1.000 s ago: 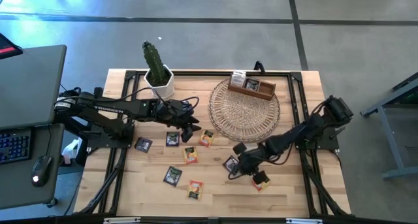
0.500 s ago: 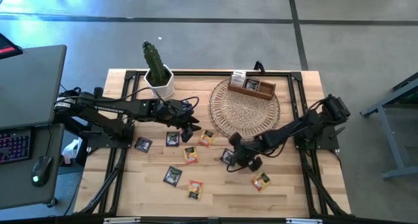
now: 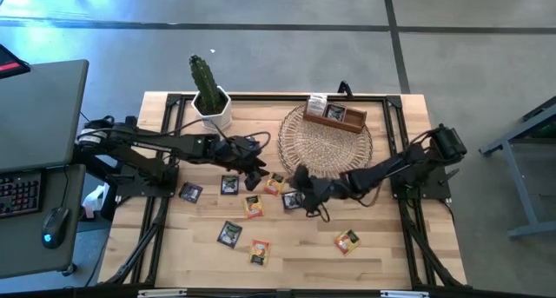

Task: Pick & Place Tea
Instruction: Put the blue tea bag into the middle section of the wooden organizer

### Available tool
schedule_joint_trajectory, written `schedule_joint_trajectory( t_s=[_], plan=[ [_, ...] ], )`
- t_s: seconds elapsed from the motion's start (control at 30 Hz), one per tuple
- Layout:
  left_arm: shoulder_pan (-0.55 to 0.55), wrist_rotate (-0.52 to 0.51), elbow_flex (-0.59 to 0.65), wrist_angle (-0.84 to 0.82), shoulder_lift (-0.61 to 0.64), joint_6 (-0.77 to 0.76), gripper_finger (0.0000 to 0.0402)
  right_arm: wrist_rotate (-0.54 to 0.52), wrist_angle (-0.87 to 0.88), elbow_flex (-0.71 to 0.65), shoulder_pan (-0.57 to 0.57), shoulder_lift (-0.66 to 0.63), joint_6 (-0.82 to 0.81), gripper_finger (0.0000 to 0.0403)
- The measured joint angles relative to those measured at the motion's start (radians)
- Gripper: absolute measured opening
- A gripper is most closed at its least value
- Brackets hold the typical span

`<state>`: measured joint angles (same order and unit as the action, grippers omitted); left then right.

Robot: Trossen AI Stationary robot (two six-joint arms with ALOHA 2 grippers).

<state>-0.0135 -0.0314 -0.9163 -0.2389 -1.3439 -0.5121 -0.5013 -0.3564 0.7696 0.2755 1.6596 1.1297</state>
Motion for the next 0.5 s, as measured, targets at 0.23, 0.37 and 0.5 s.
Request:
schedule_joint_trajectory(
  t_s=[0.23,0.37,0.5],
  plan=[
    [0.0,0.029,-0.002,0.035,-0.058,-0.019,0.017,0.131,0.301,0.0,0.071,-0.063,-0.88,0.0139],
    [0.0,0.083,-0.001,0.079,-0.123,0.055,0.017,0.231,0.345,0.0,0.081,-0.077,-1.276,0.0139],
    [-0.036,0.078,-0.002,0.153,-0.216,0.081,0.017,0.213,0.398,0.0,0.078,-0.053,-1.581,0.0139]
  ],
)
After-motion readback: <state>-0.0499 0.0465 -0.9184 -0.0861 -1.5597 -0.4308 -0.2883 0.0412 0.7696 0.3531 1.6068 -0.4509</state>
